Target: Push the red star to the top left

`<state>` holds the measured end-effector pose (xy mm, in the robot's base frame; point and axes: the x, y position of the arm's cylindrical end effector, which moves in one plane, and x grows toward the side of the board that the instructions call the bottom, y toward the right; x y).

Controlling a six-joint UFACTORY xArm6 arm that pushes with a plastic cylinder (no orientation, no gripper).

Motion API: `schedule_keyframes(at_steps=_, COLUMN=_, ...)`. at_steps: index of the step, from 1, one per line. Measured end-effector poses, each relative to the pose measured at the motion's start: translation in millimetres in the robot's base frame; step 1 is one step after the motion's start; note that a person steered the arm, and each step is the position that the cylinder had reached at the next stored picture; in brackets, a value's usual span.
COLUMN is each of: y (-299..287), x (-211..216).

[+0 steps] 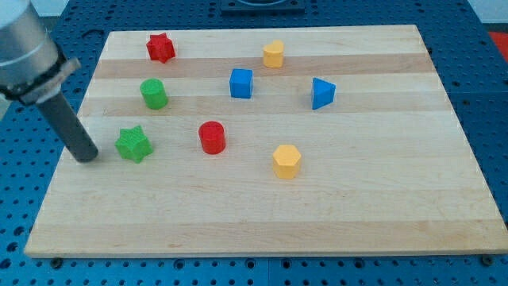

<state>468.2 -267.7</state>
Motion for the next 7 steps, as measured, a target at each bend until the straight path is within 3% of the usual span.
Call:
schedule_keyframes(at_steps=1, y=-14, x=-63)
schedule_keyframes(at_steps=2, y=14, x=-110)
schedule_keyframes(at_steps=5, y=172, x=-200)
schedule_keyframes(at_steps=7, y=133, x=-229)
